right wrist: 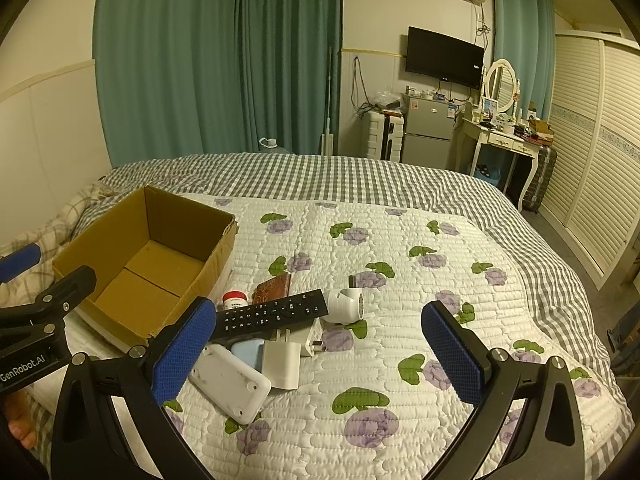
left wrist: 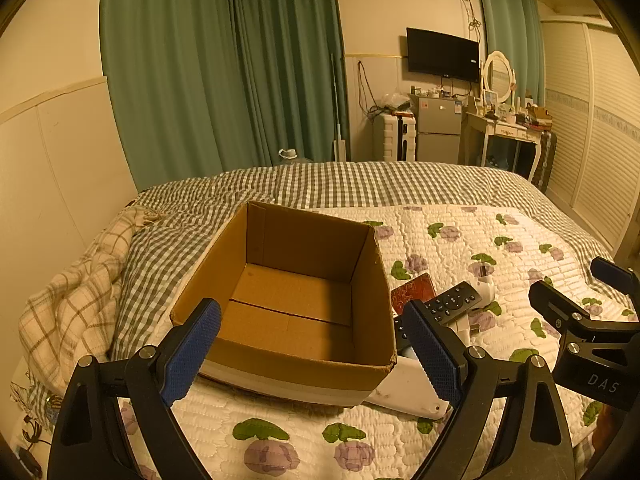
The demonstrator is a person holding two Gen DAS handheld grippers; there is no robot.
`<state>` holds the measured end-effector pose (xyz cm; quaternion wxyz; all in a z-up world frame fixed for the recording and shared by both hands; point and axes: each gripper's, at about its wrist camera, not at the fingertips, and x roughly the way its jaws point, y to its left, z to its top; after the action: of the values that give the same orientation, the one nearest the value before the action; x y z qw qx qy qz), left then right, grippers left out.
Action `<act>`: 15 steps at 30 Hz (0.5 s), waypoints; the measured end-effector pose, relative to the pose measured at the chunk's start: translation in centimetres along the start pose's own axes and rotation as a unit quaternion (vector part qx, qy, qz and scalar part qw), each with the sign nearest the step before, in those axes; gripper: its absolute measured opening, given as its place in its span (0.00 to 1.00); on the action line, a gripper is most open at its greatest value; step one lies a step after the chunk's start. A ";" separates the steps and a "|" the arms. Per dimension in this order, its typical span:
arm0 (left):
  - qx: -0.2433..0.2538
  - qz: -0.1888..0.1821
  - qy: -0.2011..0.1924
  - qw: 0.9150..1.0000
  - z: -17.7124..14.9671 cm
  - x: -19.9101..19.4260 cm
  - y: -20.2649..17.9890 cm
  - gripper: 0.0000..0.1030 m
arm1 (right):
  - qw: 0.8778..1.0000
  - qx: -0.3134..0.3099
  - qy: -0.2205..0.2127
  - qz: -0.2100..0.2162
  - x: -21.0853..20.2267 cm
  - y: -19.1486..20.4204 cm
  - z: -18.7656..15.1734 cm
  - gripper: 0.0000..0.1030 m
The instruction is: Organize rigid objects
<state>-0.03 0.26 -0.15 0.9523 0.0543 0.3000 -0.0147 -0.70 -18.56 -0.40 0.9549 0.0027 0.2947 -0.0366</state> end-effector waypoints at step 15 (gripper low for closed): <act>0.001 0.000 0.001 1.000 0.0 0.0 0.0 0.92 | 1.000 0.000 0.002 -0.001 0.3 0.1 -0.1 1.00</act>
<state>-0.01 0.24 -0.16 0.9520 0.0548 0.3007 -0.0150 -0.53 -18.52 -0.68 0.9544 0.0022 0.2962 -0.0373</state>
